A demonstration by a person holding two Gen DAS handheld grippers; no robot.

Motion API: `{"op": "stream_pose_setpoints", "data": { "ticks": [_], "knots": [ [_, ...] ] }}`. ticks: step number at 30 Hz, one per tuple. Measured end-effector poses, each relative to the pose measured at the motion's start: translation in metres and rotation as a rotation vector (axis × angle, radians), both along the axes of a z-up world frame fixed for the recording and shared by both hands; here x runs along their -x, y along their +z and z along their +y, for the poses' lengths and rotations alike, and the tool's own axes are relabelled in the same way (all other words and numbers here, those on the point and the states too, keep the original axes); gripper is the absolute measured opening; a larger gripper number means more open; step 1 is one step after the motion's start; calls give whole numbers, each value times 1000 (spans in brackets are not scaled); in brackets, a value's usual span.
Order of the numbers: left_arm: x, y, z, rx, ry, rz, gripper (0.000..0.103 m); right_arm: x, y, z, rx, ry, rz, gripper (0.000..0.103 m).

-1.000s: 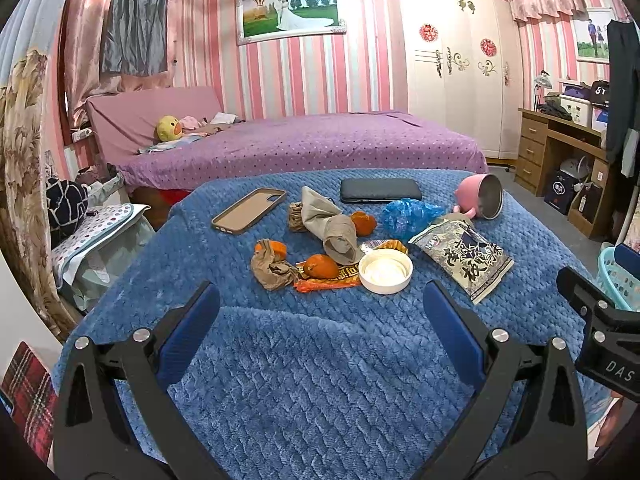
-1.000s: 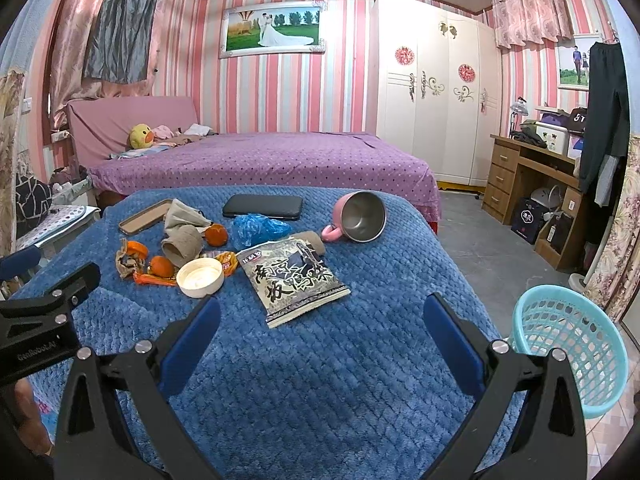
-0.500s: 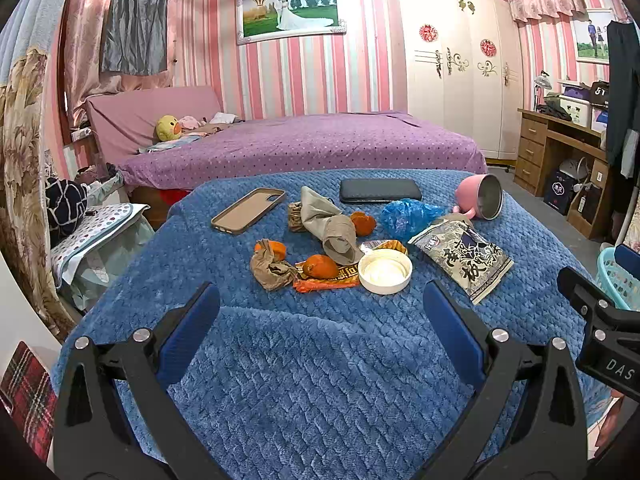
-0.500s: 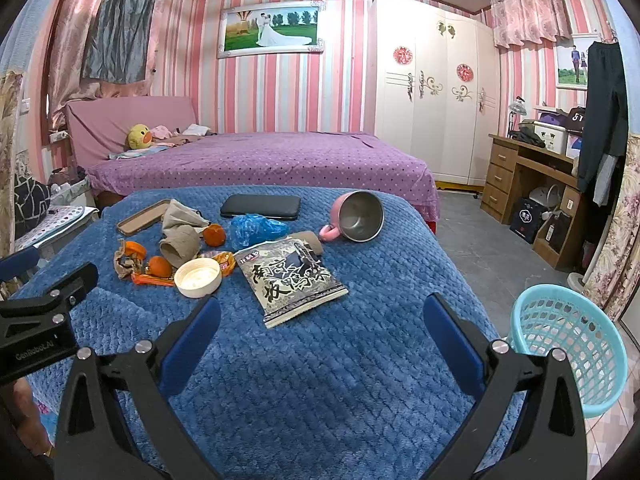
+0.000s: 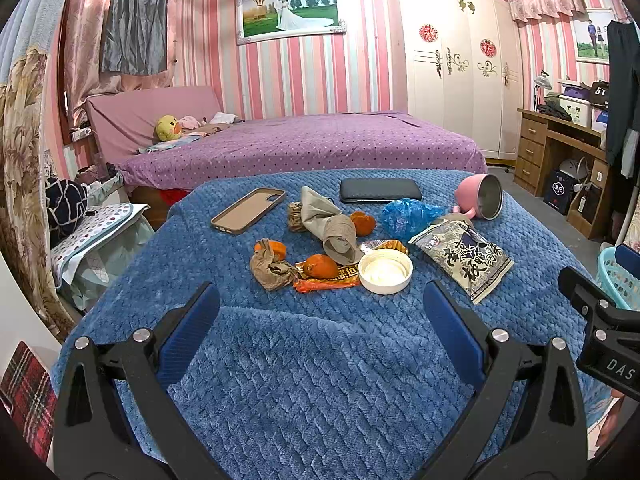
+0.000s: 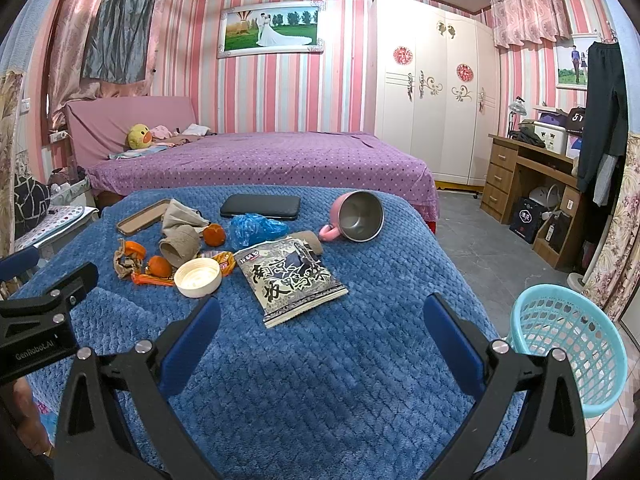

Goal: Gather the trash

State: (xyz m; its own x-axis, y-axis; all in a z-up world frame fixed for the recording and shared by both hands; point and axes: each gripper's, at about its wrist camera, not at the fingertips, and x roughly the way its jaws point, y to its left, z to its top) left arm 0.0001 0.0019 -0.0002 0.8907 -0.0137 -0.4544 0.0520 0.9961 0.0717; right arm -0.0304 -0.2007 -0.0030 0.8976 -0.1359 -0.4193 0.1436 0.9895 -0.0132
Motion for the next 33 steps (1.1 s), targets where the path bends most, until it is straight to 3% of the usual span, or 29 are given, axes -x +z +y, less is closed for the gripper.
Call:
{"op": "stream_pose_setpoints", "data": {
  "ticks": [33],
  "knots": [
    [-1,2,0,-5,-3,-8,98,-5,-4,-11,-7,-17,13,99]
  ]
}}
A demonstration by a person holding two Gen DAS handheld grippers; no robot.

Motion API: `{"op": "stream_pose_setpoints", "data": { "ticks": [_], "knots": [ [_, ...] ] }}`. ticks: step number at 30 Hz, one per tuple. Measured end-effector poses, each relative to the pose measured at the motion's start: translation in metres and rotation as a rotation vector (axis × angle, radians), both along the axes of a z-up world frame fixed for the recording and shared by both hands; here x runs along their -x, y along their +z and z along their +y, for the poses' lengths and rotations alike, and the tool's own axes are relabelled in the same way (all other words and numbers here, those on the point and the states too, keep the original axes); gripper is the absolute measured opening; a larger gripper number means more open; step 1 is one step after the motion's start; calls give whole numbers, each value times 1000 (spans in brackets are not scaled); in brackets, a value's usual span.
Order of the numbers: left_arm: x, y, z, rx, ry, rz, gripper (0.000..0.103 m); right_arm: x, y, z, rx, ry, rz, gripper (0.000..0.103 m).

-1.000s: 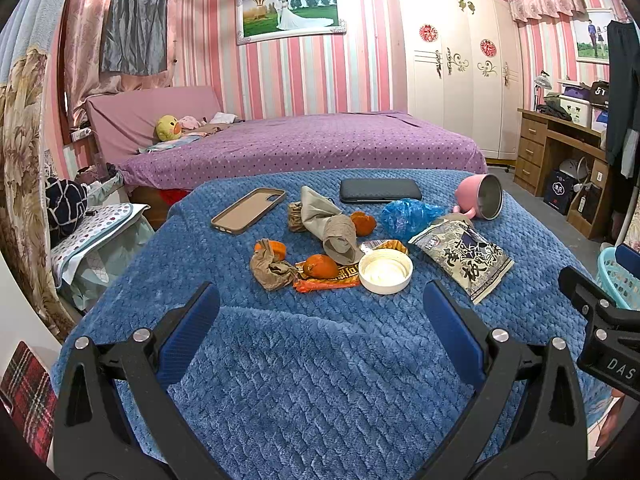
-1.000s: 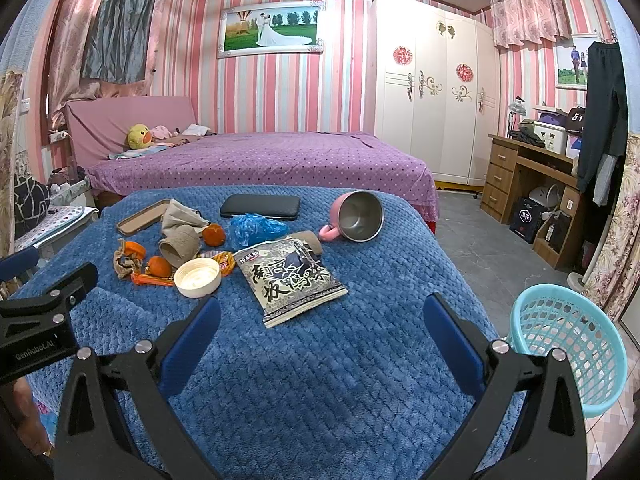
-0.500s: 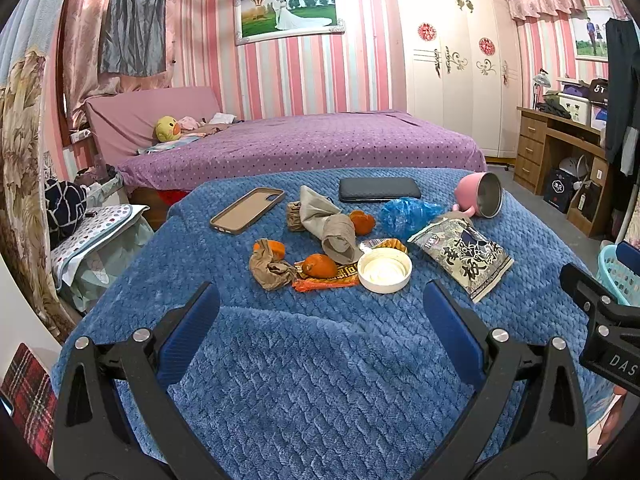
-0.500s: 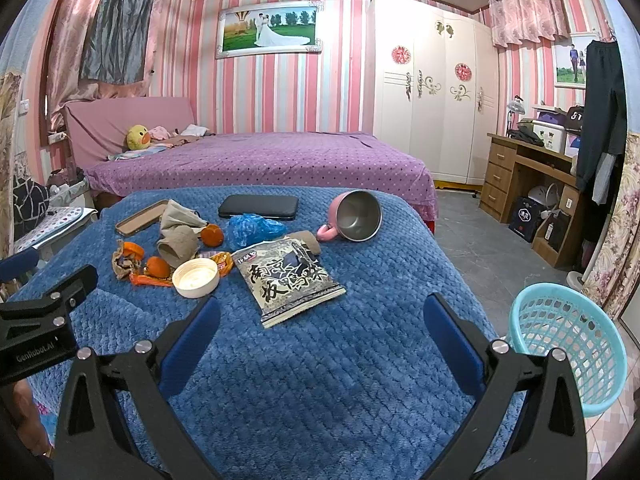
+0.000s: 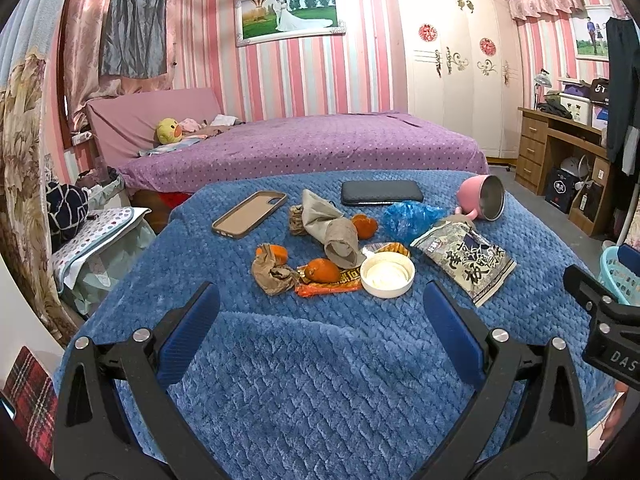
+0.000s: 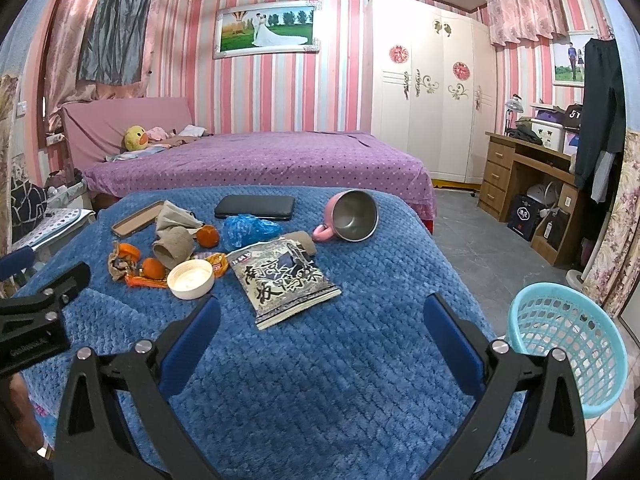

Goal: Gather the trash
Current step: 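Grasp the orange peel with the left tool while the right tool grasps the snack bag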

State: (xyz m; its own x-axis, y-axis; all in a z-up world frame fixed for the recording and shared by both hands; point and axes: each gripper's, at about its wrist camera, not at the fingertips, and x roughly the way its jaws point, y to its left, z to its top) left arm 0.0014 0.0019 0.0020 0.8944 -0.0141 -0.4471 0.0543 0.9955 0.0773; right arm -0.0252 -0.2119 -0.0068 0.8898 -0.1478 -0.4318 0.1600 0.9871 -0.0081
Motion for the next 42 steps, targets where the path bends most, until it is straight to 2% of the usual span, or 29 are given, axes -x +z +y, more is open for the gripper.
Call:
{"op": "stream_pose_setpoints", "data": {
  "ticks": [7,12,17,25,28,32,34,36,40,42],
  "knots": [
    [-19,15,-2,-9,-27,7,98,-14,15,-20,-46,-23,9,99],
    [-45,32,11,47,-30,12,98,-37,29,-31,-61,-22,-2,99],
    [-82,41,31,103,-11,33,98,-80,28,-39,-49,-39,71,99],
    [-114,8,65,104,61,123,98,-101,-7,-40,-4,-57,115,99],
    [-117,-11,61,73,65,169,98,-108,-11,-37,26,-38,143,99],
    [-120,-31,51,23,60,202,98,-107,-11,-40,128,-93,123,99],
    [-125,-37,48,29,55,209,98,-109,-13,-48,120,-95,140,99],
    [-128,-42,44,45,42,217,91,-110,-17,-57,77,-87,159,99],
    [-137,-47,30,50,-2,230,79,-112,-25,-68,61,-86,181,99],
    [-143,-50,18,34,-31,242,69,-113,-28,-73,42,-89,188,99]
  ]
}}
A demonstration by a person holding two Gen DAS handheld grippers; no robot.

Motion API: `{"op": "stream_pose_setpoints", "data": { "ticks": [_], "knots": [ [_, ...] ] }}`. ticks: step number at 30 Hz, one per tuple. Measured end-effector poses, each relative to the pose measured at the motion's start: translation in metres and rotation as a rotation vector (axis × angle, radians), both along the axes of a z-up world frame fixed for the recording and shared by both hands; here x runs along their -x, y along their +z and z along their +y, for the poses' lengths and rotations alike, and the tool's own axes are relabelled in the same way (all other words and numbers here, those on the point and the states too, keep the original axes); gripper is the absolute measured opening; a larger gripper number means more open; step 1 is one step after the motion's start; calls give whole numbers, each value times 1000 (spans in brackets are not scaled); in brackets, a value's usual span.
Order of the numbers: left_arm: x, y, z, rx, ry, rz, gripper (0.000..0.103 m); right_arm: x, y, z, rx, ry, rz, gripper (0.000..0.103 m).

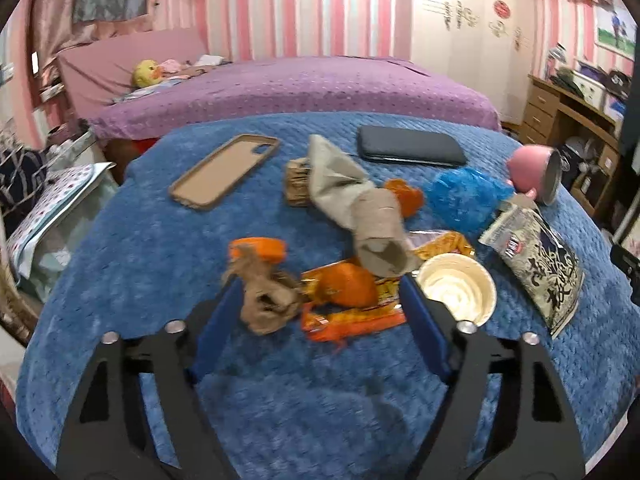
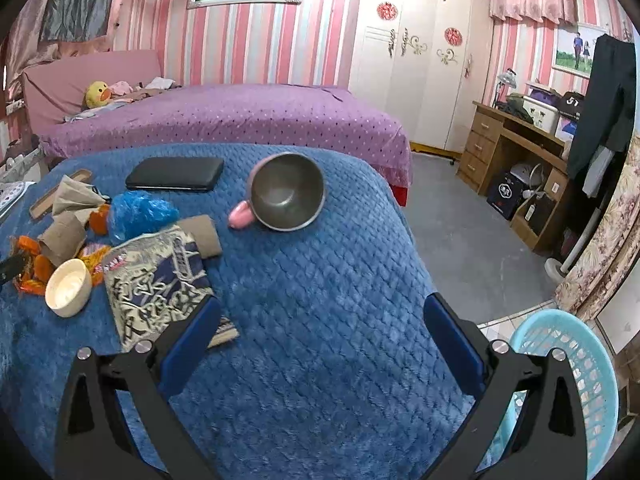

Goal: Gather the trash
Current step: 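Grasp the orange peel with the left tool while the right tool grasps the snack bag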

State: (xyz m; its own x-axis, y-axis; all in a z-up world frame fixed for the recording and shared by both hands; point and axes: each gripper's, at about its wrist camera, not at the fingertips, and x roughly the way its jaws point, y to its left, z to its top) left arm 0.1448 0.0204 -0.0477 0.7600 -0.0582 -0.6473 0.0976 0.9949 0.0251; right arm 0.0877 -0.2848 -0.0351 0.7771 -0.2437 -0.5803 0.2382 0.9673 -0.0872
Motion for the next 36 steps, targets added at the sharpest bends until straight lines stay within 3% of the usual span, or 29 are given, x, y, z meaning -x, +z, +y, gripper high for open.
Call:
{"op": "stream_pose_setpoints", "data": {
  "ticks": [3,8,15,19,25,31,36],
  "knots": [
    [-10,-7,-11,-20,-20,29,60,-2,-4,-8,-26,-11,6,99],
    [-25,-18,-15,-16,-22,75,57,-5,-10,-16,-64,-17,14,99],
    [-29,-24,-20,8,-60,111,27,-9,-15,-5,-57,20,30,99],
    [-16,-1,-6,81,-48,37,25,-8,-15,0,-60,40,30,99],
    [13,32,3,97,-42,-53,25,-5,-15,23,-45,107,31,99],
    [13,18,3,21,-21,-4,25,-10,-18,68,1,228,52,99],
    [13,11,12,37,-21,19,25,-30,-32,84,20,220,126,99]
  ]
}}
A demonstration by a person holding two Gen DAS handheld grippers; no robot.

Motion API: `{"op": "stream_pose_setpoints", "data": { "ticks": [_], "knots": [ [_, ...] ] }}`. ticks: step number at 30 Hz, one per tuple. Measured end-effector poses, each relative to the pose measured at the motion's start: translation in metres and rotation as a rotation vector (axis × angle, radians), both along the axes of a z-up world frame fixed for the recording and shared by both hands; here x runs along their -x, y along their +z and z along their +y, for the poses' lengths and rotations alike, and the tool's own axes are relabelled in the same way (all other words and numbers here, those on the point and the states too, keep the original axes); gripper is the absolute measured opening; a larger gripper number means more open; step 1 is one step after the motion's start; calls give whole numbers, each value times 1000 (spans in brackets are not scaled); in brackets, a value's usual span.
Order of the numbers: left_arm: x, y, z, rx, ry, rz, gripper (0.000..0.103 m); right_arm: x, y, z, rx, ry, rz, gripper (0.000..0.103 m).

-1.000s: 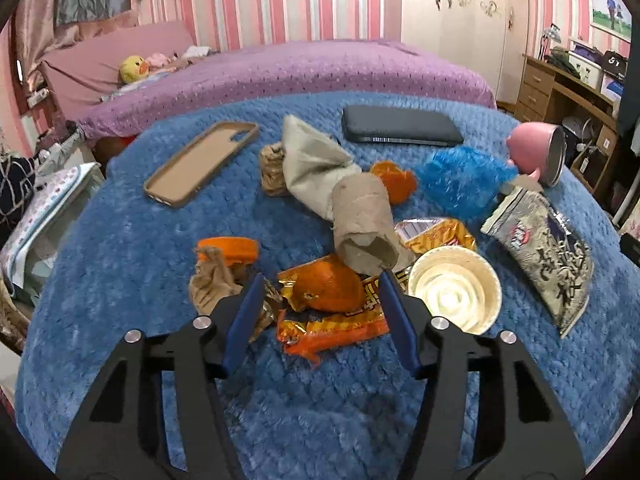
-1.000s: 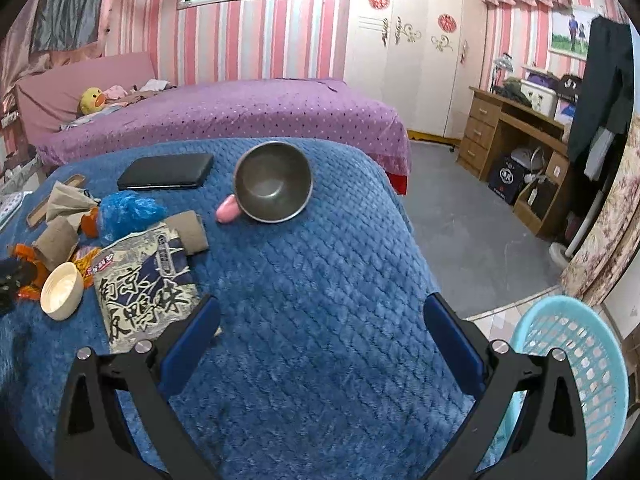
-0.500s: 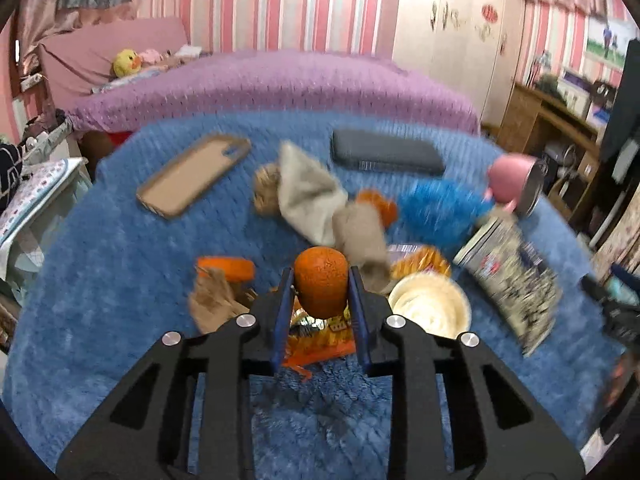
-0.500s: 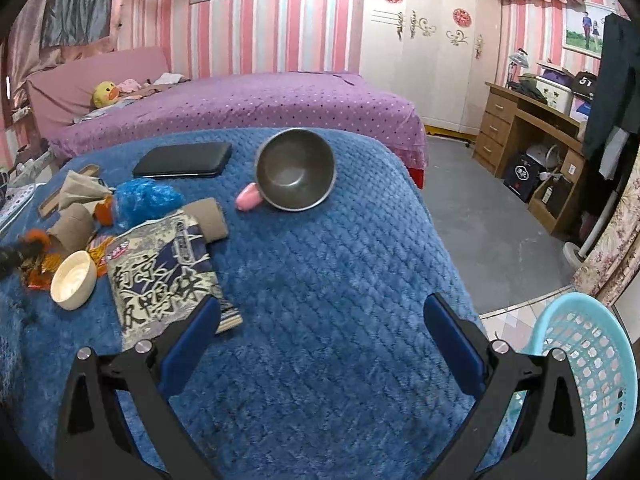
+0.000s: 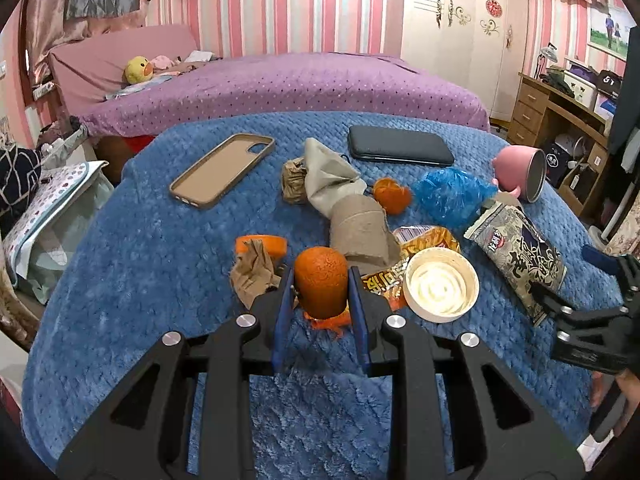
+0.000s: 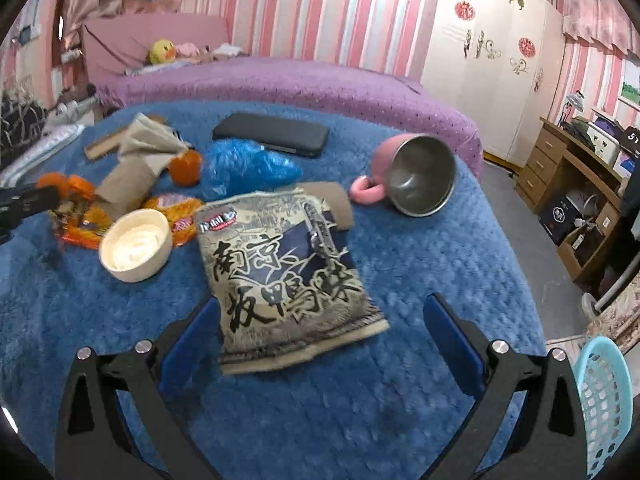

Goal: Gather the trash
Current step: 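Grasp the orange peel with the left tool while the right tool grasps the snack bag, then carry both items to the blue wastebasket and open both tools to drop them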

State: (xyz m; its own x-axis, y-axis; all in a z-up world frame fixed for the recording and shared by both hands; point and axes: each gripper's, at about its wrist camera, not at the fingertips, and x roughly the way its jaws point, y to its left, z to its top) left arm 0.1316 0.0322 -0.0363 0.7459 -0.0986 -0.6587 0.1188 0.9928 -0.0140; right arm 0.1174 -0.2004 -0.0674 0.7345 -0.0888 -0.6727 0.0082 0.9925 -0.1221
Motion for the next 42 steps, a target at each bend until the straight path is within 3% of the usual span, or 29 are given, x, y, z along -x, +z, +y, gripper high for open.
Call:
{"op": "stream_pose_setpoints", "data": {
  "ticks": [3,5,8,10,12,13,25,31,39,42],
  "knots": [
    [3,0,-1,10,-5,-5,25,-12,-11,-9,-65,-9,73,98],
    [4,0,-3,2,-8,-12,25,-14,-12,-13,-110,2,83,92],
    [4,1,-5,6,-5,-17,25,-13,-14,-12,-157,57,93,69],
    [5,1,-5,12,-2,-19,25,-10,-12,-8,-163,97,86,39],
    [6,3,-6,9,0,-26,25,-6,-11,-6,-166,113,76,25],
    [7,4,-8,6,-1,-30,25,-3,-9,-7,-162,113,69,12],
    [25,31,-55,38,-43,-91,25,51,35,-94,-277,56,-17,11],
    [42,36,-128,-4,-150,-118,25,103,47,-176,-210,-64,-36,11],
    [66,25,-263,45,-357,-83,25,185,30,-317,-149,-361,-7,11],
    [80,16,-314,57,-444,-62,25,204,24,-349,-136,-425,7,11]
  ]
}}
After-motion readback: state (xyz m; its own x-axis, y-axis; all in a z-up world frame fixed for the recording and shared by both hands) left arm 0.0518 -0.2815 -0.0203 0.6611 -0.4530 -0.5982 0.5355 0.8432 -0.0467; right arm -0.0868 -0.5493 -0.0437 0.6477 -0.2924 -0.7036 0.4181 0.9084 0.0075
